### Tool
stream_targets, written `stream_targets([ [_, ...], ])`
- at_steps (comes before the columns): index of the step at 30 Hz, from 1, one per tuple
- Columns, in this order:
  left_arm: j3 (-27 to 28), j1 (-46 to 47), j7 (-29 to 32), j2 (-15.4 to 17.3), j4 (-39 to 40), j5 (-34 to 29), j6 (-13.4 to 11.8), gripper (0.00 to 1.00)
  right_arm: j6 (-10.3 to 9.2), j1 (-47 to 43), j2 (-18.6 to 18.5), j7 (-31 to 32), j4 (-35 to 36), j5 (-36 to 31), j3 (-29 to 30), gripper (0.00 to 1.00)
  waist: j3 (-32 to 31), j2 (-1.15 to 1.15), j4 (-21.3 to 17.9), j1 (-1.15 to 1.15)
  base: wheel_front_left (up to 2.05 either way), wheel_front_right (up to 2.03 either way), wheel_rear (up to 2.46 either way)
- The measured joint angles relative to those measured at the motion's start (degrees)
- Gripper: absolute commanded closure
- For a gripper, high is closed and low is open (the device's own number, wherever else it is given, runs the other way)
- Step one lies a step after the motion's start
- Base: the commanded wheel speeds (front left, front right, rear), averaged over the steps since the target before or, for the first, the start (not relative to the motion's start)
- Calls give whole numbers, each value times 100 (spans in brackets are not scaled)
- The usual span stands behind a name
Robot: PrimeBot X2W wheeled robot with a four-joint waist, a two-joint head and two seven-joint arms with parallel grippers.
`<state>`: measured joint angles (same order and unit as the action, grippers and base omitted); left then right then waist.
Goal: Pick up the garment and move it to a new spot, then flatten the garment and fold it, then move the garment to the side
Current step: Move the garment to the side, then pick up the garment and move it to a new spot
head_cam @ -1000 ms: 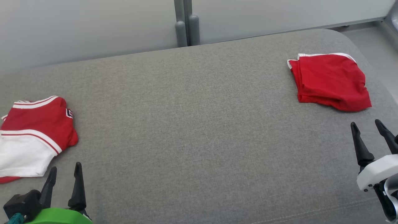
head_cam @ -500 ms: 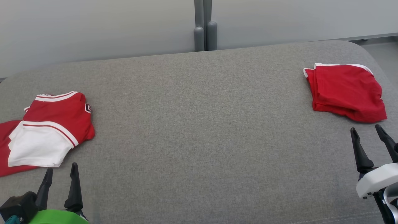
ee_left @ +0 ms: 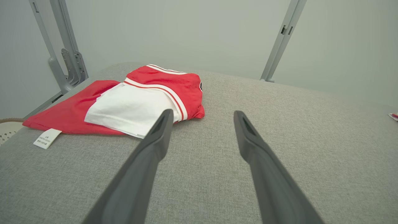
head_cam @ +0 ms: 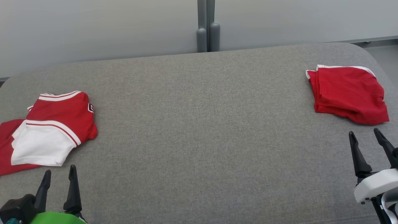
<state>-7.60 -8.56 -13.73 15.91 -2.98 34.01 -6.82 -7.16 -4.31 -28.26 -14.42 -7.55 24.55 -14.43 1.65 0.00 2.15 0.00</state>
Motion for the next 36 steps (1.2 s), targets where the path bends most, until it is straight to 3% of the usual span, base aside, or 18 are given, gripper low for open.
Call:
stream_targets([
  [12, -43, -1, -1, -3, 1, -26, 29, 0, 0, -271, 142, 0, 71, -97, 189, 0, -45, 0, 60, 0, 0, 0, 0],
  [22, -134, -1, -1, -51, -25, -54, 30, 0, 23, -348, 141, -1, 140, -200, 10, 0, -82, 0, 511, 0, 0, 0, 0],
  [36, 542, -642, -51, -91, 36, -54, 22, 0, 546, 160, 383, 0, -65, -396, -681, 0, -266, 0, 1546, 0, 0, 0, 0],
])
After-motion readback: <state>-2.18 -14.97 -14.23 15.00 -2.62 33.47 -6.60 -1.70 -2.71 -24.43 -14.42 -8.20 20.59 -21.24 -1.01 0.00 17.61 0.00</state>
